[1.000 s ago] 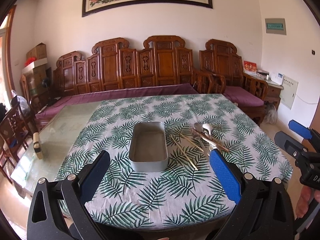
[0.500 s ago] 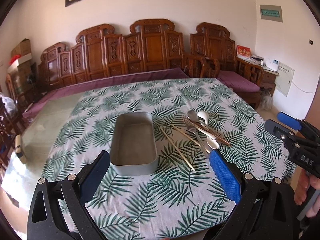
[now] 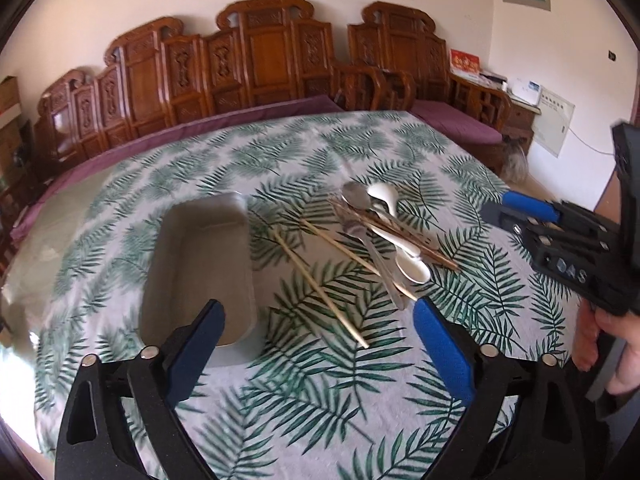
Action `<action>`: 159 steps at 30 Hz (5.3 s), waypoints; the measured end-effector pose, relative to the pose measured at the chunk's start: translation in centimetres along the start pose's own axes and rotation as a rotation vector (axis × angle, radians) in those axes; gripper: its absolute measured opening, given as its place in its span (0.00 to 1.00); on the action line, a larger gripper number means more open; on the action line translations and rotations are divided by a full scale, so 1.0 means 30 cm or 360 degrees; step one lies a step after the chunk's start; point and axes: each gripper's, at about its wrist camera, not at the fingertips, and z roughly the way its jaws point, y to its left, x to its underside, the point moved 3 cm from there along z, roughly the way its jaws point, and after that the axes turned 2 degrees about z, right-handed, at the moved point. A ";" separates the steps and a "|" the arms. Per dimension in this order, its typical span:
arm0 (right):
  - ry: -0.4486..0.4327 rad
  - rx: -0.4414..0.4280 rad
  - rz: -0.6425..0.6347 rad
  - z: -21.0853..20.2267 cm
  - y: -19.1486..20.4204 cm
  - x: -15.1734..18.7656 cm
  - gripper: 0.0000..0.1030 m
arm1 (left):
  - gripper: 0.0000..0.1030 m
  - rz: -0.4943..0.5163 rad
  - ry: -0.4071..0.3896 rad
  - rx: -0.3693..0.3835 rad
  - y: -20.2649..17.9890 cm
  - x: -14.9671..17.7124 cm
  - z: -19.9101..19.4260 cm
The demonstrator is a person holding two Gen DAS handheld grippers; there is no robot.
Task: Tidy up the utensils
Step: 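Grasp a single wooden chopstick with the left tool while the right tool grasps a metal spoon, then lift the chopstick and spoon and carry both toward the grey metal tray, then lower the chopstick into the tray and open the left tool while the right tool releases the spoon there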
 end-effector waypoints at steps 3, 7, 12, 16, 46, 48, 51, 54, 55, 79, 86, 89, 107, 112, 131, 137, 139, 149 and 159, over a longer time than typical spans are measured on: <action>0.0030 -0.0024 0.0009 0.054 -0.023 -0.001 0.44 | 0.77 -0.0011 0.0057 0.0046 -0.016 0.007 0.076; 0.0079 -0.0088 0.0018 0.100 -0.030 0.032 0.40 | 0.67 -0.0026 0.0135 0.0094 -0.034 0.015 0.171; 0.0125 -0.0128 0.0024 0.124 -0.019 0.048 0.40 | 0.45 -0.0044 0.0204 0.0126 -0.050 0.033 0.269; 0.0152 -0.0153 0.0030 0.131 -0.001 0.058 0.40 | 0.38 -0.0064 0.0266 0.0119 -0.046 0.059 0.329; 0.0341 -0.0172 -0.0025 0.242 0.111 0.072 0.29 | 0.04 -0.0198 0.0275 0.0225 0.104 0.090 0.261; 0.0360 -0.0162 -0.0056 0.269 0.133 0.065 0.27 | 0.04 -0.0200 0.0248 0.0242 0.108 0.074 0.247; 0.0410 -0.0172 -0.0042 0.325 0.158 0.049 0.24 | 0.04 -0.0203 0.0205 0.0270 0.113 0.056 0.217; 0.0447 -0.0166 -0.0043 0.379 0.174 0.033 0.22 | 0.04 -0.0203 0.0171 0.0291 0.125 0.040 0.194; 0.0463 -0.0159 -0.0043 0.400 0.176 0.027 0.22 | 0.04 -0.0206 0.0160 0.0297 0.130 0.035 0.186; 0.0623 -0.0021 -0.0028 0.526 0.183 0.033 0.06 | 0.04 -0.0276 0.0023 0.0311 0.223 -0.009 0.095; 0.0578 -0.0041 -0.0039 0.482 0.195 -0.008 0.06 | 0.04 -0.0312 -0.0008 0.0274 0.274 -0.016 0.079; 0.0629 -0.0027 -0.0043 0.511 0.195 0.012 0.06 | 0.04 -0.0325 -0.0014 0.0266 0.289 -0.018 0.077; 0.0621 -0.0046 0.0036 0.539 0.164 0.011 0.05 | 0.04 -0.0314 -0.0013 0.0265 0.285 -0.014 0.077; 0.0630 -0.0037 0.0022 0.539 0.162 0.011 0.05 | 0.04 -0.0312 -0.0016 0.0265 0.285 -0.015 0.075; 0.0459 -0.0145 -0.0023 0.429 0.250 -0.105 0.02 | 0.04 -0.0377 -0.0010 0.0206 0.396 -0.020 0.087; 0.0373 -0.0242 -0.0095 0.365 0.344 -0.177 0.02 | 0.04 -0.0434 0.0086 0.0162 0.468 0.006 0.143; 0.0346 -0.0283 -0.0106 0.343 0.379 -0.199 0.02 | 0.04 -0.0441 0.0114 0.0152 0.482 0.018 0.158; 0.0346 -0.0419 -0.0140 0.347 0.534 -0.234 0.02 | 0.04 -0.0491 0.0213 0.0121 0.528 0.029 0.260; 0.0370 -0.0529 -0.0062 0.432 0.625 -0.246 0.02 | 0.04 -0.0540 0.0121 0.0063 0.602 0.005 0.187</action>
